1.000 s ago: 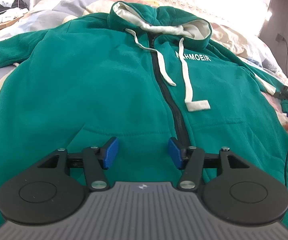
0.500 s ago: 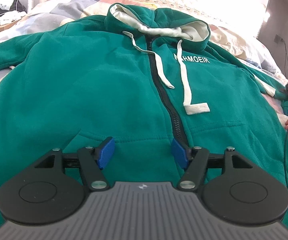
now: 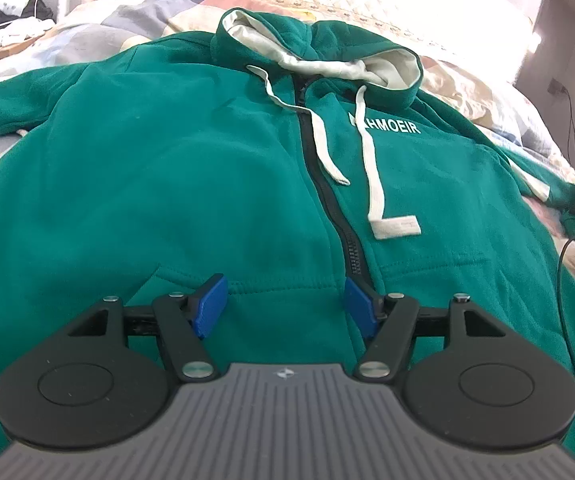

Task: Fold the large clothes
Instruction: 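Grasp the sleeve cuff with the right gripper, then fold the sleeve across the hoodie body with the right gripper and release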

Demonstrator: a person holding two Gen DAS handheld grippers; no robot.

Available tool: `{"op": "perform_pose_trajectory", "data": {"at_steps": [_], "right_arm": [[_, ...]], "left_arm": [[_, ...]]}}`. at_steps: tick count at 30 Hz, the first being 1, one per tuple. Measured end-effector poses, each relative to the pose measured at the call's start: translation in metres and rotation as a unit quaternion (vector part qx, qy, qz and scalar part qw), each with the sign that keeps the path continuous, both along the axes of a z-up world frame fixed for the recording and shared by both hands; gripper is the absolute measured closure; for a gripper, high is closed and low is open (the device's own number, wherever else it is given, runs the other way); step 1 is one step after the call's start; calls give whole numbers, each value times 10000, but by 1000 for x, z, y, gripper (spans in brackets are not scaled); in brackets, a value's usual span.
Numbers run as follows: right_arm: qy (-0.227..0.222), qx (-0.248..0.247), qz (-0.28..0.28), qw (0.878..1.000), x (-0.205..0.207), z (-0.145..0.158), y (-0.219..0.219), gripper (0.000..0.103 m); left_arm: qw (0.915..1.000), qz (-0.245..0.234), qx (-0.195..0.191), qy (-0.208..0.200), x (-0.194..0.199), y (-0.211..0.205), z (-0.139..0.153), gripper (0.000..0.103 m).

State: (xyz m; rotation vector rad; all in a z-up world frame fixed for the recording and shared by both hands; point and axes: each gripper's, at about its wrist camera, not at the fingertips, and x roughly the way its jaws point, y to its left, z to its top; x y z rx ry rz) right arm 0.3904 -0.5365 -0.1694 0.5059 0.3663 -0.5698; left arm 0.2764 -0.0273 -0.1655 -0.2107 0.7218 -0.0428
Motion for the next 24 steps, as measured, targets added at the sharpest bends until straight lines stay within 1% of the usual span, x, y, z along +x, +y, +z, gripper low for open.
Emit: {"op": "perform_pose_trajectory", "data": {"at_steps": [1,3,4,5,6,9,12,15,18,20,21,24], "right_arm": [[182,-119,92,9997,6,7,0,44],[435,-516,220,9975,14,28,5,67],[465,-842,168,9952,13,43,9,67],[327,-1080,141,9935,7,57,12,70],[159,-1189,133,9927,1,71,13,73],[-99,-1276,161,9916,-12,118,15,76],[-382,-1442,417,9879,-25,171,23,76],[-745,-1314,788,9854,-45,222,43,76],[-1082,-1074,1195,9811,-68,266,72,76],[-1169,-1021,1391,9780,-90,285,103,76],[-1155,-985,1581,9757,-102,293,119,76],[-1218,-747,2116,9669,-136,301,170,76]], "left_arm": [[10000,11,-44,8,1,2,0,33],[9999,61,-103,20,2,5,1,33],[9999,69,-146,45,4,8,2,33],[9998,74,-187,44,5,9,3,33],[9996,96,-264,56,5,12,4,33],[9982,198,-556,116,7,21,8,33],[9963,274,-791,180,5,30,12,33],[9922,384,-1168,222,2,43,16,33],[9900,450,-1330,109,-4,52,25,33],[9893,479,-1380,28,-9,57,32,33],[9886,499,-1420,-11,-12,59,34,33],[9858,509,-1599,-71,-21,67,42,33]]}}
